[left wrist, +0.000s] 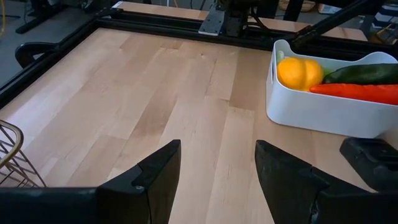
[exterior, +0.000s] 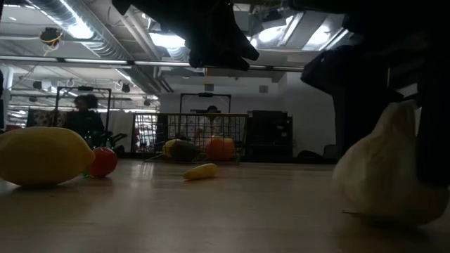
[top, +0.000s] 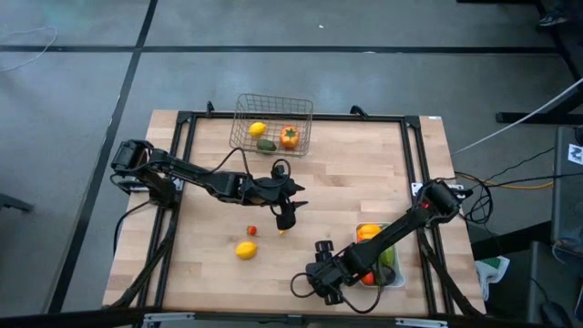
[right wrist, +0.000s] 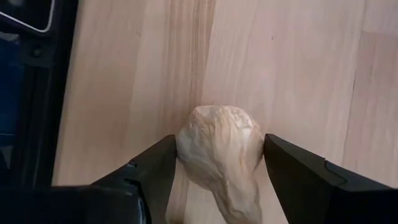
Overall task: Sort produce into baskets
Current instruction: Put the garlic into the white bin
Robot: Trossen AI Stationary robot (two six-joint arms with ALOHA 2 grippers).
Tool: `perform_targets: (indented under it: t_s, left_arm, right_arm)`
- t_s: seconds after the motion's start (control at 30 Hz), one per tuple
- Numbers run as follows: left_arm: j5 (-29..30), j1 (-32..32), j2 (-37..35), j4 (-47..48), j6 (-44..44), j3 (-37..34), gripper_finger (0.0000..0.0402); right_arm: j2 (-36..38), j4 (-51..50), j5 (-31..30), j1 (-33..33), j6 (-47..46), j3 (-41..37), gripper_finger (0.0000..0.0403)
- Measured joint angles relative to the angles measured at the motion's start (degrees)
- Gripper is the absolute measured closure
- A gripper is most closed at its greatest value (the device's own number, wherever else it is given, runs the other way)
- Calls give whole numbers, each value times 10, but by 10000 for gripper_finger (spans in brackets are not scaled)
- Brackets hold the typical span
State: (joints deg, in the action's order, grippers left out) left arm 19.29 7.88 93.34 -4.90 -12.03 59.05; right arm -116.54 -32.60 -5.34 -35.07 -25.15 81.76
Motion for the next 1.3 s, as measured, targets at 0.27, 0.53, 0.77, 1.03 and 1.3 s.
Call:
perform_targets:
  t_s: [0.27,0.53,0.77,1.03,1.3]
  left_arm:
    - [0,0,0,0,0,0,199]
    - [0,0,0,0,0,0,199]
    - [0,0,0,0,0,0,199]
    - [0,0,0,0,0,0,199]
    - [0,0,0,0,0,0,199]
  right_arm:
    - [-6,-1,0,0,0,1,164]
    - [-6,-2,0,0,0,1,224]
    - [-7,-27,0,-2,0,14,242]
    - [-9,-215,3,-3,0,122,238]
    - [-8,-375,-20,-29,0,226,239]
